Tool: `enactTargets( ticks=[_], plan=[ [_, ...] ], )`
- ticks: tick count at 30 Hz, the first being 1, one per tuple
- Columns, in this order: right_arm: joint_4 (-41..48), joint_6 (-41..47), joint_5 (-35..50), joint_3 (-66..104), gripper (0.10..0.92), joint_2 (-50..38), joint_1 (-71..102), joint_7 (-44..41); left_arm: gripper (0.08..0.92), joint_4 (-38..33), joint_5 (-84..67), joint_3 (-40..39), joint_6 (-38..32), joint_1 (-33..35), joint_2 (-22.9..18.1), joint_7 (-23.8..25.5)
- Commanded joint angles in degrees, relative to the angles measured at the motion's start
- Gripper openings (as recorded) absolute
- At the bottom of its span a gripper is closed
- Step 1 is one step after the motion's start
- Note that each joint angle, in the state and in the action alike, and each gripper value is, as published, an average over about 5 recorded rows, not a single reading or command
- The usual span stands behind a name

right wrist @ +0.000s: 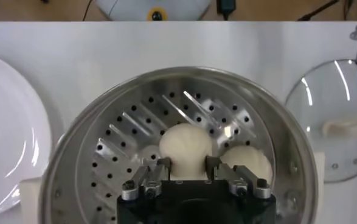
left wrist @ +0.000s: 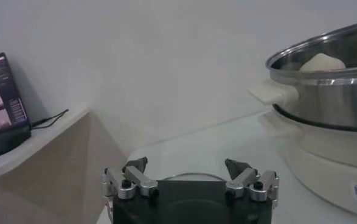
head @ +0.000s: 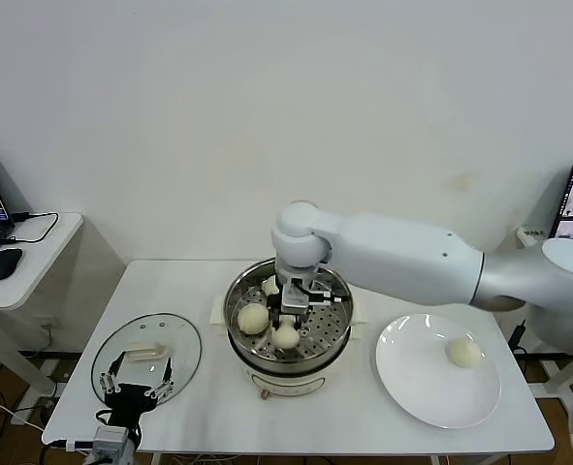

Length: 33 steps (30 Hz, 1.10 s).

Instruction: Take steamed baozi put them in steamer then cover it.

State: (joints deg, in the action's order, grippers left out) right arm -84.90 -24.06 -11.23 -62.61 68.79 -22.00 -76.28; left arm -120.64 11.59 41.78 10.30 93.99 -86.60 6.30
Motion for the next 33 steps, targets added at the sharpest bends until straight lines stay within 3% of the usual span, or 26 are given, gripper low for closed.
enactTargets(
  ticks=[1, 9, 22, 25, 29, 33],
  plan=[
    [-1.77, 0.05, -0.23, -0.42, 0.395, 0.39, 1.71, 0.21, 0.823, 0.28, 0.07, -0.11, 0.09, -0.16, -0.01, 0.05],
    [-0.27, -0.11, -2.49, 0.47, 0.414, 0.54, 2.91, 0.63, 0.823, 0.74, 0.22, -0.41, 0.14, -0.51, -0.07, 0.16],
    [-3.12, 2.89, 1.23, 4.14, 0.763, -3.57, 0.16, 1.03, 0.823, 1.74, 0.57, -0.75, 0.15, -0.96, -0.07, 0.27],
    [-4.54, 4.36, 2.85, 6.25, 0.811, -6.96, -1.25, 0.79, 0.823, 1.87, 0.61, -0.86, 0.19, -1.09, 0.03, 0.38],
    [-5.57, 8.87, 7.58, 9.79, 0.822, -13.04, -3.17, 0.01, 0.823, 1.9, 0.52, -0.9, 0.27, -1.17, 0.41, 0.68],
    [-5.73, 19.22, 14.15, 12.61, 0.823, -20.31, -4.06, 0.15, 0.823, 1.73, 0.13, -0.97, 0.46, -1.11, 0.91, 1.15]
  ],
)
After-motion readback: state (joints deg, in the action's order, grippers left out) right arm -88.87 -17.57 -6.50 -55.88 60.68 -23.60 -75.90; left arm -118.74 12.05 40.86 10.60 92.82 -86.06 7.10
